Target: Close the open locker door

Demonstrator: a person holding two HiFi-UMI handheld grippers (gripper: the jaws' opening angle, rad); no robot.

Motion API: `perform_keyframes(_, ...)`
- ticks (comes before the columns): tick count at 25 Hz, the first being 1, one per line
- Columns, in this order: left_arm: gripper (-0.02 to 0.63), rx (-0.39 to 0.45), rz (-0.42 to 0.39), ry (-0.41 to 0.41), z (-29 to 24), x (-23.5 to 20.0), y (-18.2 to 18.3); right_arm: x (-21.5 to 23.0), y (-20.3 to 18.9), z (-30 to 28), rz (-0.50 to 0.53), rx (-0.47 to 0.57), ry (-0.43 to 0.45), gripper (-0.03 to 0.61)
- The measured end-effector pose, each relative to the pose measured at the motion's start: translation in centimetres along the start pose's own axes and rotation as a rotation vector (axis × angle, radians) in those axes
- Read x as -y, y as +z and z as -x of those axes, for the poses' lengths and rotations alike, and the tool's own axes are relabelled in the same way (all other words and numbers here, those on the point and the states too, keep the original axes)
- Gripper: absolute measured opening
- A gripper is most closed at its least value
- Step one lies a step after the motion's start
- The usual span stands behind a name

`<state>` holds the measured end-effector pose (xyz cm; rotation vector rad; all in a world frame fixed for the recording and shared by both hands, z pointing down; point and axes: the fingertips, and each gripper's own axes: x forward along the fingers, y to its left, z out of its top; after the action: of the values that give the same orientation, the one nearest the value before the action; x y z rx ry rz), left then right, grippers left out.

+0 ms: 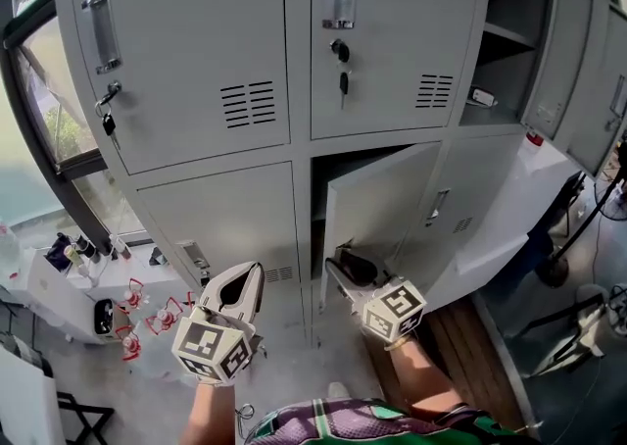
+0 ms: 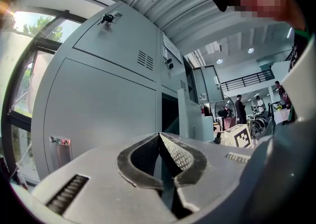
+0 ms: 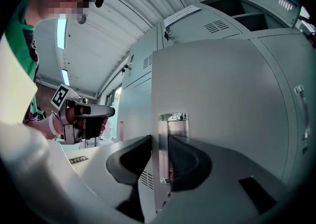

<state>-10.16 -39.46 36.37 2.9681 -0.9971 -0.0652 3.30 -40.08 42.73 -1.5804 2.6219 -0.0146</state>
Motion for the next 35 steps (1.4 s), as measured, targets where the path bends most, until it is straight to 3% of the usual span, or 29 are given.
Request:
perform_keyframes(11,0.021,-0.011,-0.024,0.021,-1.5,-0.5,0.5,1.2,-0.2,-2.3,-0.016,-0.017,0.048,0.111)
perform_keyframes(35,0.021,-0.013,0.011,0.047,-2.5,-1.6,-0.2,4.6,0.1,-4.1,-0.002,-0.015,-0.008,0.005)
